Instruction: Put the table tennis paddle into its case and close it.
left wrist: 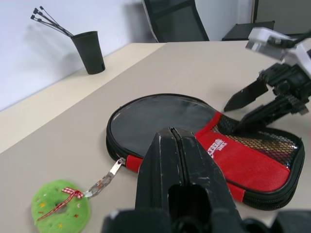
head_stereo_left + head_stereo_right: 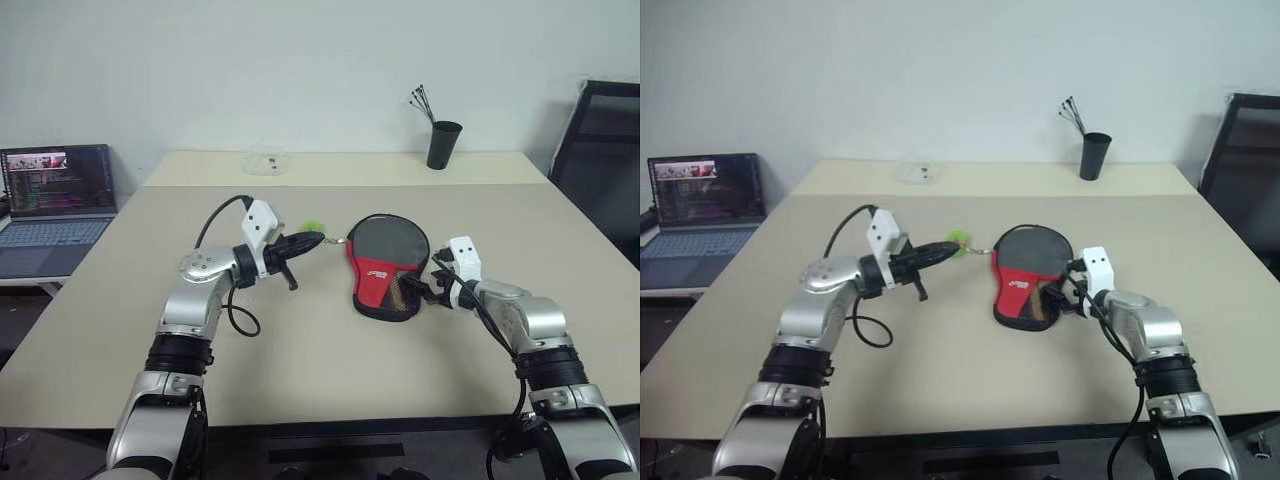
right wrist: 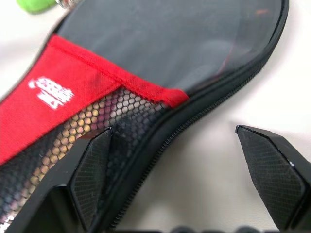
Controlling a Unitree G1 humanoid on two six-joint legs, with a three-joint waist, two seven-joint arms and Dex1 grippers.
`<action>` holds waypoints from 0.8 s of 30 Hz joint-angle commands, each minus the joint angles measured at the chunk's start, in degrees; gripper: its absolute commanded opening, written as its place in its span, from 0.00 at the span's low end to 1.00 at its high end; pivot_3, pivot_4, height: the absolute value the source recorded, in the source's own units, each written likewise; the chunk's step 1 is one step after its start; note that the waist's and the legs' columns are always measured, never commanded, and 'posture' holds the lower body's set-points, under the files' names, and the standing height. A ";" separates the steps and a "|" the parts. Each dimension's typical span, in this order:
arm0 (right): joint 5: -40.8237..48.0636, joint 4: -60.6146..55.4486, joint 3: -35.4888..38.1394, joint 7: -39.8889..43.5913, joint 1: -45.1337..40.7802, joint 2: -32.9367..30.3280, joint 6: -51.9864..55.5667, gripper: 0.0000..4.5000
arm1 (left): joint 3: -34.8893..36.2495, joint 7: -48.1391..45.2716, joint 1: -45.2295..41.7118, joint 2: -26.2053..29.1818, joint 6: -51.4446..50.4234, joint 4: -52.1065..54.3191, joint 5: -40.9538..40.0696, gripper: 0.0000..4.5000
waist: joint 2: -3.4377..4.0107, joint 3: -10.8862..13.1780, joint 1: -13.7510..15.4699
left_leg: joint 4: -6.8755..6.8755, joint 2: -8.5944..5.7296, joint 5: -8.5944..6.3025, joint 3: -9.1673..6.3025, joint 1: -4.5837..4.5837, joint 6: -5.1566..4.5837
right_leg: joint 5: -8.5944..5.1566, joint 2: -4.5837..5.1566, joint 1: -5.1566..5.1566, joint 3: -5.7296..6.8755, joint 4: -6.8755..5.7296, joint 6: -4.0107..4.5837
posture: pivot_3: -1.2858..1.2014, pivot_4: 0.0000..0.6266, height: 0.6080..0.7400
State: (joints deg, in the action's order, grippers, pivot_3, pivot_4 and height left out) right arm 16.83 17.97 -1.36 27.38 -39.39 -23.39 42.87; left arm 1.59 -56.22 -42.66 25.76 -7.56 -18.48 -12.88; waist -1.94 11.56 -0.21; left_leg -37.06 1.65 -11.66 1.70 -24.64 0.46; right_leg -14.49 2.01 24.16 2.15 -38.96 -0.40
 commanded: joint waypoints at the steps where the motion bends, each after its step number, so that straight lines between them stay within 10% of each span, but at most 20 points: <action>1: -1.42 1.79 -1.17 2.01 -1.51 0.26 -1.34 1.00 | 0.35 0.62 -0.12 0.77 -0.35 3.11 -0.91 0.00 | 0.00 0.00 -0.11 | 0.00 0.00 0.00 0.00 0.01 0.00 | 0.00 0.00 0.00 0.00 -0.01 0.00 | 0.52 0.24 1.00; 13: -5.06 6.26 -4.62 4.28 -5.04 4.97 -1.30 1.00 | -0.03 1.07 0.58 0.97 -0.91 4.45 -0.68 0.00 | -0.03 -0.03 -1.76 | 0.03 0.10 0.00 0.00 0.21 0.00 | 0.04 -0.07 -0.05 -0.09 -0.06 0.08 | 0.52 0.24 1.00; 24: -6.36 7.87 -4.52 5.00 -6.77 8.82 0.64 0.34 | 2.26 -0.10 6.92 5.72 -2.89 7.89 -2.34 0.00 | -0.05 -0.07 -2.17 | 0.10 0.75 0.01 0.21 0.67 0.02 | 0.14 -0.70 -0.19 -0.39 -0.07 0.25 | 0.52 0.24 1.00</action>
State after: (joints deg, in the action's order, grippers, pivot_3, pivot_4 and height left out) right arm 10.38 25.28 -4.49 31.96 -45.75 -15.36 42.52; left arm 2.03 -55.85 -35.84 30.34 -10.16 -13.58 -13.63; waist -1.99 11.49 -2.37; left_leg -36.96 2.52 -11.66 1.99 -23.94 0.48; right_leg -14.33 1.24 23.97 1.63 -39.00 -0.14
